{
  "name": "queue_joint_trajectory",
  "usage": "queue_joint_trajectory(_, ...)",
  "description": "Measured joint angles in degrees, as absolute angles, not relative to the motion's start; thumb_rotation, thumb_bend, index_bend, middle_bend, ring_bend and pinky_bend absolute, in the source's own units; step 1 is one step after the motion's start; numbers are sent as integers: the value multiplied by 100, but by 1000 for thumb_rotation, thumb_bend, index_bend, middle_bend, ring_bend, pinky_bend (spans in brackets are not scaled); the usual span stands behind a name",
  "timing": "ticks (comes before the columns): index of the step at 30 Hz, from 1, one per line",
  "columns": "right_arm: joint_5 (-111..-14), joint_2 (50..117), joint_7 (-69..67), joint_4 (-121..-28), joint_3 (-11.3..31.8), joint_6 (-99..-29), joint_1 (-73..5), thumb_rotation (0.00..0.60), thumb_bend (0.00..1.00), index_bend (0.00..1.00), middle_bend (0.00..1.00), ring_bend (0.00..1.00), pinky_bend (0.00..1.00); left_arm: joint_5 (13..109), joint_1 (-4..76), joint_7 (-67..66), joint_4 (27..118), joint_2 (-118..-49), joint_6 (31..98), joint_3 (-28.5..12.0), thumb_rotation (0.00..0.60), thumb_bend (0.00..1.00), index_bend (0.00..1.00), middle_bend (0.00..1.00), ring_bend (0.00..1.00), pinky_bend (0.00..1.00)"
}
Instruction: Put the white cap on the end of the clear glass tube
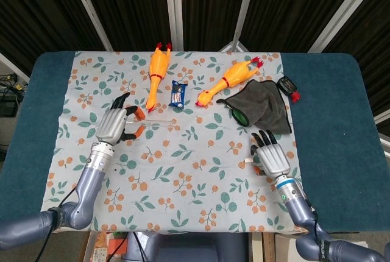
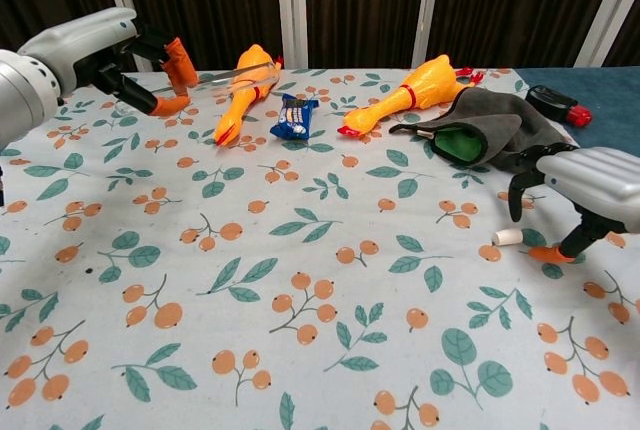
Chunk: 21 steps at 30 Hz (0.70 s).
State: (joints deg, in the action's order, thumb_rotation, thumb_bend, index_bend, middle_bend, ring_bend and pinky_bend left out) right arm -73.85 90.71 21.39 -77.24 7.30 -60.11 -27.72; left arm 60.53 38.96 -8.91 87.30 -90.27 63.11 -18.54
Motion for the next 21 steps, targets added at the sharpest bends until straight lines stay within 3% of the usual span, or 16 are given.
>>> queue_joint_trajectory(21, -7316, 9328, 2125, -7440, 711, -6007, -2908, 600, 311, 529, 152, 10, 0, 5992, 3912, -777, 8546, -9096, 6314, -1820, 600, 789, 613, 483, 33, 0)
